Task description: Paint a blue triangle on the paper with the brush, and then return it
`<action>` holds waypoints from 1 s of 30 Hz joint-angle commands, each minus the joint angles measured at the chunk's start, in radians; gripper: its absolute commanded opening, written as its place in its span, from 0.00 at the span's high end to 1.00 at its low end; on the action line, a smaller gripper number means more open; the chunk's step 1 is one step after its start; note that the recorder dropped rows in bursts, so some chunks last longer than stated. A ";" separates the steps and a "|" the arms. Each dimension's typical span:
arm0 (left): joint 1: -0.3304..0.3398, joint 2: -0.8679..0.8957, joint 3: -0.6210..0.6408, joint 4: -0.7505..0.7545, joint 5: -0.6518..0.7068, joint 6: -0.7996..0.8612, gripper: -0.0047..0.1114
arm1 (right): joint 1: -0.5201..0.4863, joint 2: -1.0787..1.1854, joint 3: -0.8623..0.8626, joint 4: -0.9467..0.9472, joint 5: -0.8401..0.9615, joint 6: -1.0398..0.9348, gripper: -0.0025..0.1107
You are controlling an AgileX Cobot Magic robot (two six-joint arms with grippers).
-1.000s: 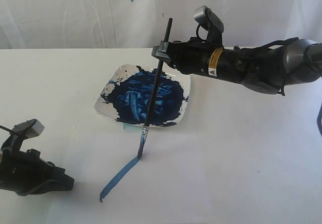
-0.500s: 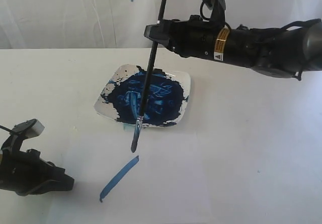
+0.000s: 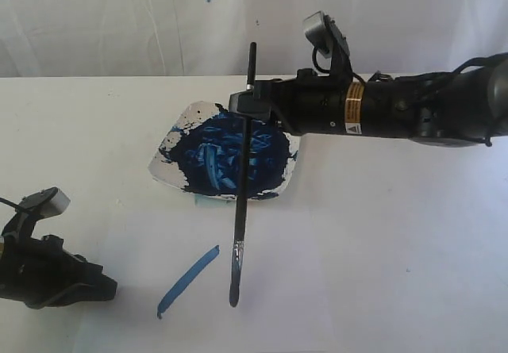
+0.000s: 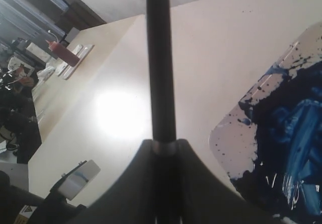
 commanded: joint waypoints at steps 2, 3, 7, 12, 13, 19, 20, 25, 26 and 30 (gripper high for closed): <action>-0.004 -0.011 0.005 0.007 0.014 0.001 0.96 | 0.008 -0.013 0.037 0.000 -0.021 0.004 0.98; -0.004 -0.011 0.005 0.007 0.014 0.001 0.96 | 0.013 -0.013 0.039 0.001 -0.021 0.004 0.98; -0.004 -0.011 0.005 0.007 0.014 0.001 0.96 | 0.023 -0.011 0.039 -0.002 -0.016 0.002 0.98; -0.004 -0.011 0.005 0.007 0.014 0.001 0.96 | 0.031 -0.001 0.039 -0.002 -0.012 0.002 0.98; -0.004 -0.011 0.005 0.007 0.014 0.001 0.96 | 0.030 0.004 0.039 -0.002 -0.012 0.000 0.98; -0.004 -0.011 0.005 0.007 0.014 0.001 0.96 | 0.030 0.040 0.037 0.014 -0.024 -0.025 0.98; -0.004 -0.011 0.005 0.007 0.014 0.001 0.96 | 0.030 0.046 0.037 0.019 -0.026 -0.026 0.98; -0.004 -0.011 0.005 0.007 0.014 0.001 0.96 | 0.030 0.048 0.037 0.050 -0.026 -0.058 0.98; -0.004 -0.011 0.005 0.007 0.014 0.001 0.96 | 0.030 0.048 0.037 0.050 -0.022 -0.059 0.98; -0.004 -0.011 0.005 0.007 0.014 0.001 0.96 | 0.030 0.048 0.037 0.058 -0.004 -0.068 0.98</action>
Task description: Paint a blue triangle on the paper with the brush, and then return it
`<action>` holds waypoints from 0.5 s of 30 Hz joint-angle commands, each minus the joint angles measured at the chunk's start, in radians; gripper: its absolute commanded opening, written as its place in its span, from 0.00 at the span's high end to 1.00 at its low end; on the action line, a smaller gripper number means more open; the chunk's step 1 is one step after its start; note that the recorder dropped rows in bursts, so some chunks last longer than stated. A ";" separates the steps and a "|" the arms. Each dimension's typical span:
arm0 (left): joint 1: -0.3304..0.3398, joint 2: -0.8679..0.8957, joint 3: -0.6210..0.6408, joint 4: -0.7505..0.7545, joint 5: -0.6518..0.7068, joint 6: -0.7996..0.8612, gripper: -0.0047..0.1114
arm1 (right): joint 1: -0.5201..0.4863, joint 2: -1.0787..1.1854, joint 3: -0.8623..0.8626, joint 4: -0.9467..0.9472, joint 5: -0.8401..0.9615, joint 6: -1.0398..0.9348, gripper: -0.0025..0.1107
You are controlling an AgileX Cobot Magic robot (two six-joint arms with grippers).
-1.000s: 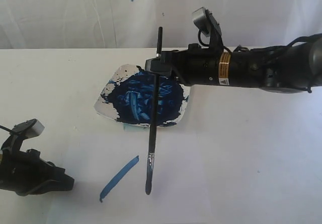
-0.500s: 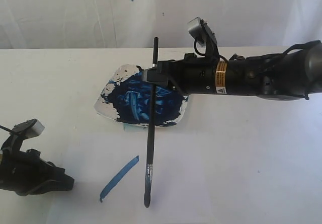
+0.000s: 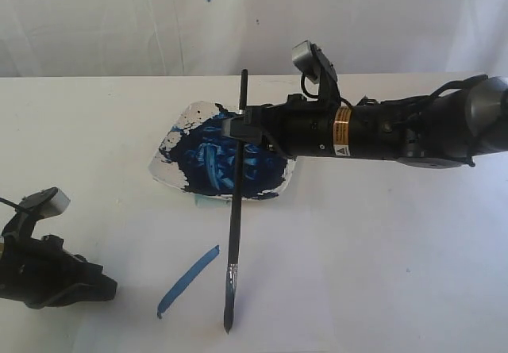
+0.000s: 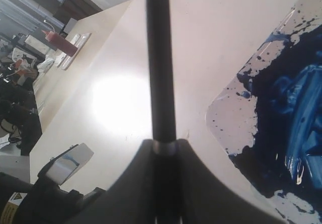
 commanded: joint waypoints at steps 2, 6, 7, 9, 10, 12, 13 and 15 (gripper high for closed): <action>-0.004 -0.011 0.005 0.007 0.014 0.001 0.96 | 0.001 -0.001 0.000 0.016 0.013 -0.028 0.98; -0.004 -0.011 0.005 0.007 0.014 0.001 0.96 | 0.001 -0.001 0.000 0.036 0.014 -0.045 0.98; -0.004 -0.011 0.005 0.007 0.014 0.001 0.96 | 0.001 -0.001 0.000 0.044 0.014 -0.055 0.98; -0.004 -0.011 0.005 0.007 0.014 0.001 0.96 | 0.001 -0.001 -0.002 0.049 0.016 -0.062 0.98; -0.004 -0.011 0.005 0.007 0.014 0.001 0.96 | 0.001 0.000 -0.004 0.049 0.018 -0.062 0.98; -0.004 -0.011 0.005 0.007 0.014 0.001 0.96 | 0.001 0.004 -0.013 0.044 0.029 -0.062 0.98; -0.004 -0.011 0.005 0.007 0.014 0.001 0.96 | 0.001 0.006 -0.021 0.044 0.034 -0.062 0.98; -0.004 -0.011 0.005 0.007 0.014 0.001 0.96 | 0.001 0.015 -0.031 0.047 0.034 -0.062 0.98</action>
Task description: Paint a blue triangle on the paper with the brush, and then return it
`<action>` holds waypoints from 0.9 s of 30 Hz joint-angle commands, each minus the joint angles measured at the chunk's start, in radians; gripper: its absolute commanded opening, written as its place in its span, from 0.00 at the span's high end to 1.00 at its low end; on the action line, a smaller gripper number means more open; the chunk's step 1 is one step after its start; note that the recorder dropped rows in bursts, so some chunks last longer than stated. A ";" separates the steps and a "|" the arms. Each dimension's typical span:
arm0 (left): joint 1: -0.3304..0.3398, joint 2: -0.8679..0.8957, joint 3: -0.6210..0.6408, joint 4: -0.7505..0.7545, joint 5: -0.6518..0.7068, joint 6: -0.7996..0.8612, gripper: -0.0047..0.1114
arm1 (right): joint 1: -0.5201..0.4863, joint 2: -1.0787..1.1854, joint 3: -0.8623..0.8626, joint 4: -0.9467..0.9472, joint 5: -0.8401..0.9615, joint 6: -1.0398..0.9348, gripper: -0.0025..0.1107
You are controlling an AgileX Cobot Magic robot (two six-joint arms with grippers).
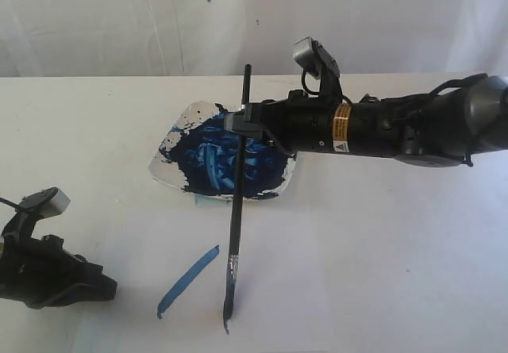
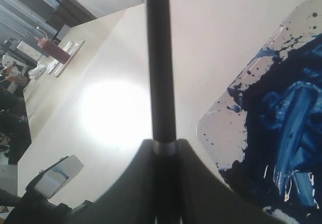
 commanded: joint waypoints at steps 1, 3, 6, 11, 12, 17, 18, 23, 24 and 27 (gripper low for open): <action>-0.004 -0.011 0.005 0.007 0.014 0.001 0.96 | 0.001 0.014 -0.027 0.006 0.008 -0.015 0.98; -0.004 -0.011 0.005 0.007 0.014 0.001 0.96 | 0.001 0.022 -0.035 0.006 0.012 -0.014 0.98; -0.004 -0.011 0.005 0.007 0.014 0.001 0.96 | 0.001 0.034 -0.051 0.006 0.016 -0.014 0.98; -0.004 -0.011 0.005 0.007 0.014 0.001 0.96 | 0.001 0.054 -0.083 0.008 0.029 -0.014 0.98; -0.004 -0.011 0.005 0.007 0.014 0.001 0.96 | 0.001 0.060 -0.091 0.008 0.029 -0.014 0.98; -0.004 -0.011 0.005 0.007 0.014 0.001 0.96 | 0.001 0.085 -0.129 0.008 0.034 -0.011 0.98; -0.004 -0.011 0.005 0.007 0.014 0.001 0.96 | 0.001 0.090 -0.131 0.008 0.035 -0.011 0.98; -0.004 -0.011 0.005 0.007 0.014 0.001 0.96 | 0.001 0.102 -0.165 0.011 0.046 -0.011 0.98; -0.004 -0.011 0.005 0.007 0.014 0.001 0.96 | 0.001 0.102 -0.171 0.011 0.055 -0.011 0.98; -0.004 -0.011 0.005 0.007 0.014 0.001 0.96 | 0.001 0.102 -0.187 0.011 0.070 -0.011 0.98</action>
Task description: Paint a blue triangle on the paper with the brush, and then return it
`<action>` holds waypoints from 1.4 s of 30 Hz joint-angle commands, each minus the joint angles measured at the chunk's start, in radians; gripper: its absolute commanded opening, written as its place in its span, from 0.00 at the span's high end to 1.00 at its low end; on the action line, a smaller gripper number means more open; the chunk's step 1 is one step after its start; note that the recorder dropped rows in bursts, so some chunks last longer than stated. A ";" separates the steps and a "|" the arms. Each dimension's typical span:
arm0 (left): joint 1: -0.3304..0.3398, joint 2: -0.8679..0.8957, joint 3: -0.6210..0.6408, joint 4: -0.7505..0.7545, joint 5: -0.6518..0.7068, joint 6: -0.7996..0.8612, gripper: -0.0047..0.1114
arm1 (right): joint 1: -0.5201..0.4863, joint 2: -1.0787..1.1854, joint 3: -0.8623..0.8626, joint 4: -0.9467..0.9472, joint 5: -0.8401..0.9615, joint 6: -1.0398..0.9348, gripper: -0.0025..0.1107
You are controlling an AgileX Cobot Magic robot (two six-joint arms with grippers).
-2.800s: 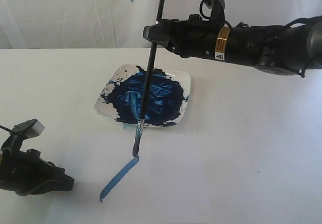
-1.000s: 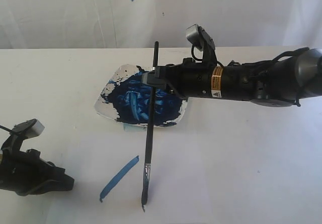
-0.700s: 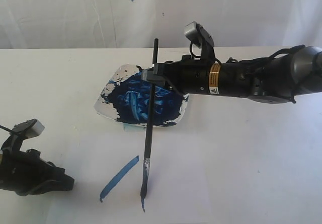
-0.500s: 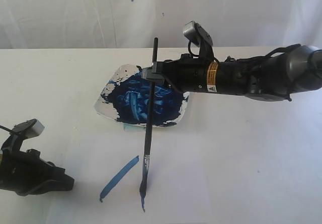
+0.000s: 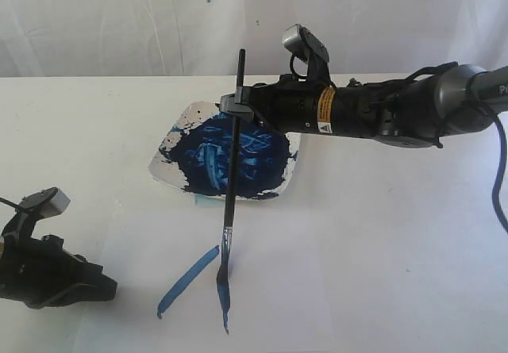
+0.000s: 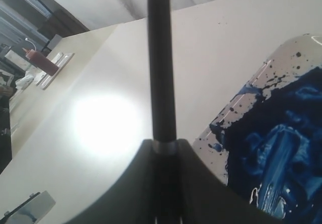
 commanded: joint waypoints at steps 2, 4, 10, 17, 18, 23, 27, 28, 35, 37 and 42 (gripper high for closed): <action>-0.004 -0.011 0.005 0.007 0.014 0.001 0.96 | 0.001 0.001 -0.034 0.003 0.041 -0.009 0.98; -0.004 -0.011 0.005 0.007 0.014 0.001 0.96 | 0.001 0.001 -0.038 0.002 0.052 -0.009 0.98; -0.004 -0.011 0.005 0.007 0.014 0.001 0.96 | 0.001 0.001 -0.048 0.003 0.054 -0.013 0.98; -0.004 -0.011 0.005 0.007 0.014 0.001 0.96 | 0.001 0.012 -0.073 0.006 0.060 -0.016 0.98; -0.004 -0.011 0.005 0.007 0.014 0.001 0.96 | 0.001 0.020 -0.081 0.006 0.058 -0.016 0.98; -0.004 -0.011 0.005 0.007 0.014 0.001 0.96 | 0.001 0.048 -0.106 0.006 0.044 -0.016 0.98; -0.004 -0.011 0.005 0.007 0.014 0.001 0.96 | 0.001 0.059 -0.117 0.008 0.036 -0.016 0.98; -0.004 -0.011 0.005 0.007 0.014 0.001 0.96 | 0.001 0.059 -0.117 0.008 0.036 -0.016 0.98; -0.004 -0.011 0.005 0.007 0.014 0.001 0.96 | 0.001 0.055 -0.117 0.008 0.018 -0.016 0.98; -0.004 -0.011 0.005 0.007 0.014 0.001 0.96 | 0.001 0.051 -0.117 0.006 0.013 -0.010 0.98; -0.004 -0.011 0.005 0.007 0.014 0.001 0.96 | 0.001 0.027 -0.117 0.006 0.004 -0.010 0.98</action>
